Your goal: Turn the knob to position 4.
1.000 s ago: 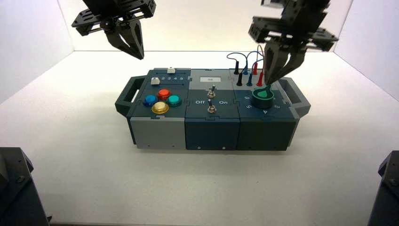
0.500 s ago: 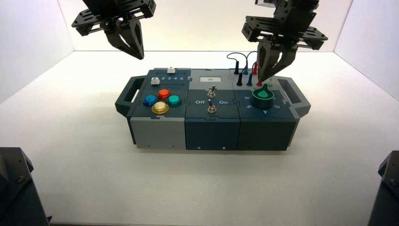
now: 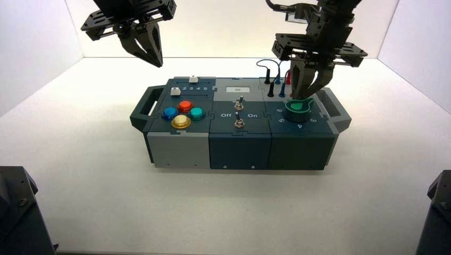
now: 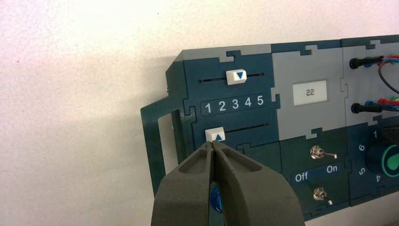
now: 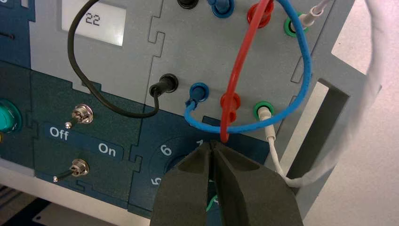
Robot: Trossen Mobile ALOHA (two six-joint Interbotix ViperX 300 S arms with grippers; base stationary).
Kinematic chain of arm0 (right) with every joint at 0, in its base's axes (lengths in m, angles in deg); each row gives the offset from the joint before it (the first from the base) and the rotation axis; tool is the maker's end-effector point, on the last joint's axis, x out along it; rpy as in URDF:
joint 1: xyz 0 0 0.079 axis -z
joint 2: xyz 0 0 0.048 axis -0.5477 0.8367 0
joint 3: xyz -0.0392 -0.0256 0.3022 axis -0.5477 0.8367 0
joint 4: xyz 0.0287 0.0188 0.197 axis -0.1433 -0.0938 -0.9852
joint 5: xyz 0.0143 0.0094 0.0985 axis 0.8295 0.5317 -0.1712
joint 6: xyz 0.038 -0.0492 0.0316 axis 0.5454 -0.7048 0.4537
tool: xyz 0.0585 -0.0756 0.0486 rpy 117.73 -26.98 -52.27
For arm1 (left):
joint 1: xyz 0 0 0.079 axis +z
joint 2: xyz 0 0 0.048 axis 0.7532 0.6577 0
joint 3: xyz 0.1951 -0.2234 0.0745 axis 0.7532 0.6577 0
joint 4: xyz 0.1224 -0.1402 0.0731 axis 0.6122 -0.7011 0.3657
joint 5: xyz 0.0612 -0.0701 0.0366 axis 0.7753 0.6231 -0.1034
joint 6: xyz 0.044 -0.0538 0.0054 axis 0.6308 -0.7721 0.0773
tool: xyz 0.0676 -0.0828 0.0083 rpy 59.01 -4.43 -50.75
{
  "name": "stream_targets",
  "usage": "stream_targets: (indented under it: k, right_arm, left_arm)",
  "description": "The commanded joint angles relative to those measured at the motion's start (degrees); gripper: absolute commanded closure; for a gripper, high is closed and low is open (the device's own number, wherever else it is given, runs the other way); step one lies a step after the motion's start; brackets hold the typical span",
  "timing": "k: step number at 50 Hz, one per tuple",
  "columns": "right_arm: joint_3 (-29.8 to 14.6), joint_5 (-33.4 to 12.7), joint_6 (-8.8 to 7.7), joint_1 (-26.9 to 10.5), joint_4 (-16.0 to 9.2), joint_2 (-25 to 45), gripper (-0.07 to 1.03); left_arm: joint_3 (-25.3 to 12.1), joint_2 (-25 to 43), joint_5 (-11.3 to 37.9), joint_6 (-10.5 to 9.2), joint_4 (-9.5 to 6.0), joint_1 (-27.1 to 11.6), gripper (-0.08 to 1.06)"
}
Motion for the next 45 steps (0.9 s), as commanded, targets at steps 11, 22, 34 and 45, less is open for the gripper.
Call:
stream_targets:
  k: [11,22,34,45]
  right_arm:
    - [0.09,-3.25,-0.35,-0.35,0.79,-3.87,0.98]
    - [0.44,-5.8,-0.35,-0.35,1.76,-4.04,0.98]
    - [1.14,-7.03,-0.44,-0.35,1.85,-4.22,0.98]
    - [1.23,-8.44,-0.44,-0.35,1.58,-4.57,0.98]
  left_arm:
    - [-0.44,-1.05,-0.44,0.09,-0.09,0.0,1.01]
    - [-0.44,-0.97,-0.44,0.09,-0.09,-0.09,1.01]
    - [-0.44,-0.97,-0.44,0.09,-0.09,-0.09,1.01]
    - [-0.62,-0.88,-0.53,0.18,-0.18,-0.09,1.01]
